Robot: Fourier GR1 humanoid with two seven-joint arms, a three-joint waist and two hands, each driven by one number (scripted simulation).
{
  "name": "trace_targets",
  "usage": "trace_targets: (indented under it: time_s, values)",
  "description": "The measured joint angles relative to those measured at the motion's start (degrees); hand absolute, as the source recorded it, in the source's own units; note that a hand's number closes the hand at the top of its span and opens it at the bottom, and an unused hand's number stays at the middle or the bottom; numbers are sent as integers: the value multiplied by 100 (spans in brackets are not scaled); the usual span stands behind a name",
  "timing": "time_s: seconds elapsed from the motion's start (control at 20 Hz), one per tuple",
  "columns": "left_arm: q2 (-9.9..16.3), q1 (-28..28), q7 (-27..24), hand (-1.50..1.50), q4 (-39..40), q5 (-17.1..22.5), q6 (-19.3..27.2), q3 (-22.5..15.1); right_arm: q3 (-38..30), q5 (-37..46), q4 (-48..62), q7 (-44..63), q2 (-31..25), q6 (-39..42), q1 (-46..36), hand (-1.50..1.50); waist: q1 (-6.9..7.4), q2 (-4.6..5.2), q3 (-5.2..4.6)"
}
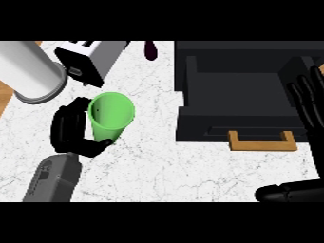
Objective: Pick up the cup, place it into the drawer and close the drawer
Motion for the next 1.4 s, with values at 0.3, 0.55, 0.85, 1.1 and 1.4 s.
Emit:
trace_targets:
  time_s: [0.3, 0.55, 0.85, 1.1, 1.4]
  values:
    - [-205, -216, 1276, 150, -1362, 243, 622, -394, -105, -101, -54, 81, -69, 28, -25, -150, -20, 8, -2]
    - [-248, -848, 1954, 150, -1735, 238, 1267, -650, -48, -12, 10, 44, -40, 13, -55, -150, -48, 19, -4]
    - [-283, -1729, 2403, 150, -1571, 124, 1965, -940, -159, -85, 91, -42, -115, 111, -76, -150, -74, 26, -5]
    - [-295, -2468, 2784, 150, -1257, -46, 2343, -981, -235, -170, 108, -67, -144, 177, -7, -150, -88, 30, -5]
    - [-289, -3201, 2856, 150, -561, -41, 2646, -1140, -165, -49, 141, -180, -67, 152, 44, -150, -103, 33, -5]
